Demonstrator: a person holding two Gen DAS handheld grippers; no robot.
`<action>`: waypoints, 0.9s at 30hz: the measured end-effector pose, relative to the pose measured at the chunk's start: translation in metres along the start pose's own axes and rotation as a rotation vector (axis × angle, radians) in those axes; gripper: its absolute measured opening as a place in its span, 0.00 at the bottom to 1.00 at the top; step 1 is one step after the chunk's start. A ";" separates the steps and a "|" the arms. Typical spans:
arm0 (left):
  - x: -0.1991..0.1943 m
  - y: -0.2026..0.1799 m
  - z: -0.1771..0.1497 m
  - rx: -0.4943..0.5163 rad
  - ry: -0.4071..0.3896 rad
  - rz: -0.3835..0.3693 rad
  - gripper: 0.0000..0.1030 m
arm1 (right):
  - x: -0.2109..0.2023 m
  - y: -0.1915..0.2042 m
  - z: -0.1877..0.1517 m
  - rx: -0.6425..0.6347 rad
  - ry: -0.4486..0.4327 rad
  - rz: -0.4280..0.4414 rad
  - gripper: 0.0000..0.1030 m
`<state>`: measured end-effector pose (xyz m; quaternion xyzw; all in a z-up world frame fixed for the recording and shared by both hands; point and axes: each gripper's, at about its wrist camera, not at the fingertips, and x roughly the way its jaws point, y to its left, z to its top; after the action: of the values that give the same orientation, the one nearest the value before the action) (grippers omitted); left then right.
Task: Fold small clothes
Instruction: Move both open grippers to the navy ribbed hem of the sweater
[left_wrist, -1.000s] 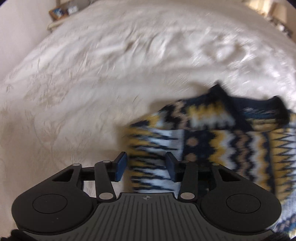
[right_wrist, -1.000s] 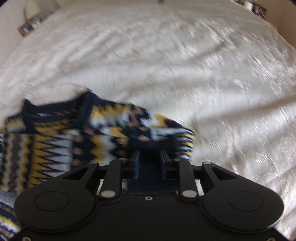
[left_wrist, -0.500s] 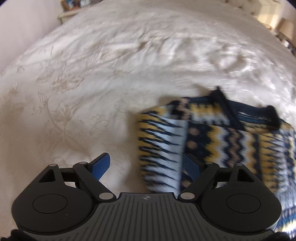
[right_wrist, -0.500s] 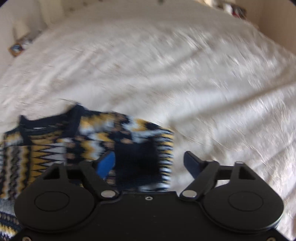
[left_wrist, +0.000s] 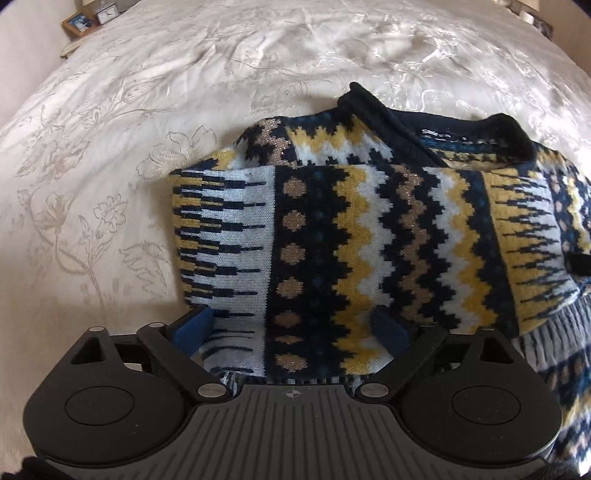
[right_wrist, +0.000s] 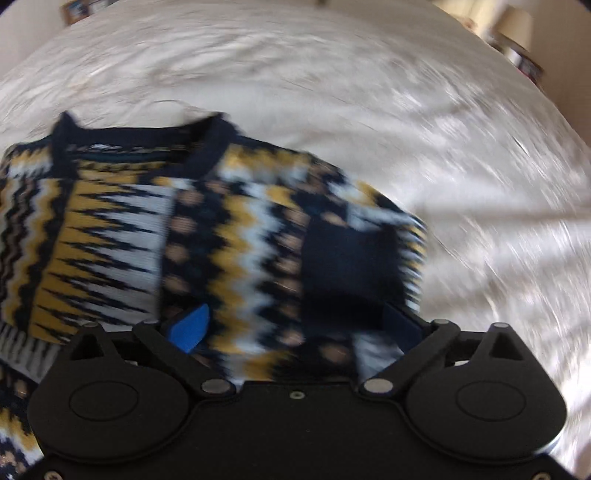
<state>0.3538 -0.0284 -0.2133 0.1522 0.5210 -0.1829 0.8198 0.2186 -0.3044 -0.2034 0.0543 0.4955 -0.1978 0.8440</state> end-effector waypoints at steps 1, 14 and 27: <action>-0.005 0.000 0.000 0.005 -0.006 -0.001 0.91 | -0.004 -0.007 -0.002 0.025 -0.003 0.012 0.97; -0.085 -0.004 -0.097 -0.022 0.013 -0.007 0.91 | -0.077 -0.039 -0.090 0.114 0.029 0.185 0.98; -0.099 -0.016 -0.204 -0.110 0.044 0.023 0.92 | -0.101 -0.016 -0.180 -0.006 0.132 0.201 0.99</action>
<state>0.1446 0.0613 -0.2080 0.1168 0.5462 -0.1409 0.8174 0.0218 -0.2391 -0.2055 0.1140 0.5429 -0.1067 0.8252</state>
